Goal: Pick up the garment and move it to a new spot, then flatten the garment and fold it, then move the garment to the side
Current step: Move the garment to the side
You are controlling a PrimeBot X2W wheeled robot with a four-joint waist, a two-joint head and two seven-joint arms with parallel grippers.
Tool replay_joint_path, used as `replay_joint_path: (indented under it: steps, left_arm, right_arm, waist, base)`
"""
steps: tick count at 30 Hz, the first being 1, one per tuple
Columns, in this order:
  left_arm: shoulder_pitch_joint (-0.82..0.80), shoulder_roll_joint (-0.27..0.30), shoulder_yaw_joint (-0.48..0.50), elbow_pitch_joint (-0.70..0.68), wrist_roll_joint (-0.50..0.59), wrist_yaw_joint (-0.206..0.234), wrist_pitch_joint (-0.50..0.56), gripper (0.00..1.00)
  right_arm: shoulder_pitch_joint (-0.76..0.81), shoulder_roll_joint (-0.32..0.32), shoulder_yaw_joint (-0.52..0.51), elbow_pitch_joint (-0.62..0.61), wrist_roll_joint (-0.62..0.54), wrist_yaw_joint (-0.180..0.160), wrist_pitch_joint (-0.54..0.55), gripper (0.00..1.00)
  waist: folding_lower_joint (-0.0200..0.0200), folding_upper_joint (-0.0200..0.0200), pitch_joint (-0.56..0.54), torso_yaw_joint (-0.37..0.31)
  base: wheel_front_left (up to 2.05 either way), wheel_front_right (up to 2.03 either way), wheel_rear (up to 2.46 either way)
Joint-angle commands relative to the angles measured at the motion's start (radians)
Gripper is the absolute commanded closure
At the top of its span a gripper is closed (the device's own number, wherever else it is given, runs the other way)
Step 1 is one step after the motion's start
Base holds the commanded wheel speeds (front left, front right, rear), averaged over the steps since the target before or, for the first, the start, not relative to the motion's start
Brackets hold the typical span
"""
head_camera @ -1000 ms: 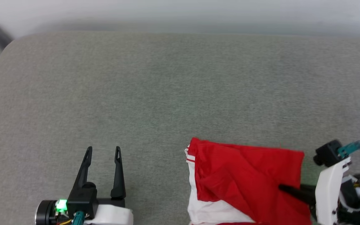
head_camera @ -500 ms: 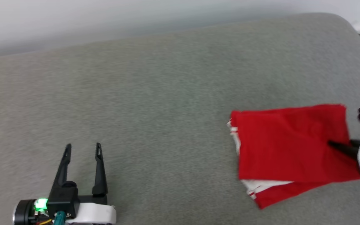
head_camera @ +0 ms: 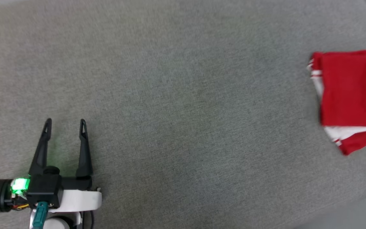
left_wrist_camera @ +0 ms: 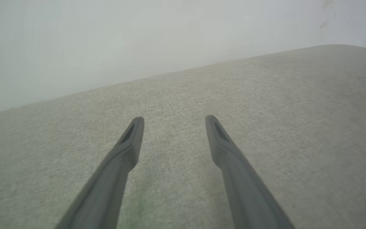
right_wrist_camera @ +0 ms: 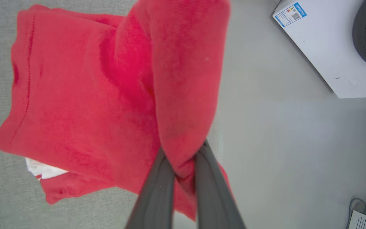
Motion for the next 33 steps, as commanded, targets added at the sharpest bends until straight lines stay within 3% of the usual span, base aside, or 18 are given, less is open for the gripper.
replay_joint_path:
  steps: [1,9,16,17,18,19,23,28,31,33]
  left_arm:
    - [-0.020,0.010,0.006,-0.014,0.007,0.001,-0.002,0.00]
    - [-0.048,0.040,0.017,-0.063,0.002,0.010,0.001,0.00]
    - [-0.054,0.037,0.013,-0.075,-0.002,0.018,0.001,0.00]
    - [-0.055,0.033,0.009,-0.074,-0.004,0.020,0.001,0.00]
    - [-0.054,0.030,0.004,-0.072,-0.005,0.020,0.001,0.00]
    - [-0.055,0.024,-0.001,-0.066,-0.008,0.021,0.001,0.00]
    - [-0.038,-0.003,-0.018,-0.055,-0.020,0.027,0.000,0.00]
    - [-0.006,-0.035,-0.029,-0.029,-0.029,0.033,-0.002,0.00]
    - [0.021,-0.048,-0.027,-0.020,-0.036,0.034,-0.002,0.00]
    - [0.037,-0.056,-0.025,-0.013,-0.037,0.035,-0.002,0.00]
  right_arm:
    - [-0.042,0.014,-0.026,0.053,-0.022,-0.001,-0.015,1.00]
    - [-0.144,0.051,-0.114,0.265,-0.112,-0.001,-0.075,1.00]
    - [-0.176,0.101,-0.134,0.372,-0.170,-0.001,-0.117,1.00]
    - [-0.182,0.104,-0.141,0.394,-0.183,-0.001,-0.132,0.92]
    - [-0.186,0.114,-0.146,0.417,-0.198,-0.001,-0.146,0.58]
    - [-0.187,0.129,-0.146,0.437,-0.216,-0.001,-0.156,0.00]
    - [-0.208,0.104,-0.153,0.480,-0.313,-0.001,-0.251,0.00]
    - [-0.230,0.100,-0.212,0.496,-0.482,-0.001,-0.504,0.00]
    - [-0.241,0.129,-0.282,0.478,-0.586,-0.001,-0.673,0.00]
    - [-0.234,0.180,-0.340,0.449,-0.645,-0.001,-0.725,0.00]
  waist:
    - [-0.0001,-0.0001,0.070,0.004]
    - [-0.0001,-0.0001,0.165,0.037]
    - [-0.0001,-0.0001,0.169,0.050]
    - [-0.0001,-0.0001,0.162,0.052]
    - [-0.0001,-0.0001,0.153,0.054]
    - [-0.0001,-0.0001,0.135,0.057]
    - [-0.0001,-0.0001,0.056,0.077]
    - [-0.0001,-0.0001,-0.055,0.114]
    - [-0.0001,-0.0001,-0.105,0.134]
    - [-0.0001,-0.0001,-0.138,0.150]
  base:
    - [0.00,0.00,0.00]
    - [0.00,0.00,0.00]
    - [0.00,0.00,0.00]
    - [0.00,0.00,0.00]
    - [0.00,0.00,0.00]
    - [0.00,0.00,0.00]
    - [0.00,0.00,0.00]
    - [0.00,0.00,0.00]
    - [0.00,0.00,0.00]
    - [0.00,0.00,0.00]
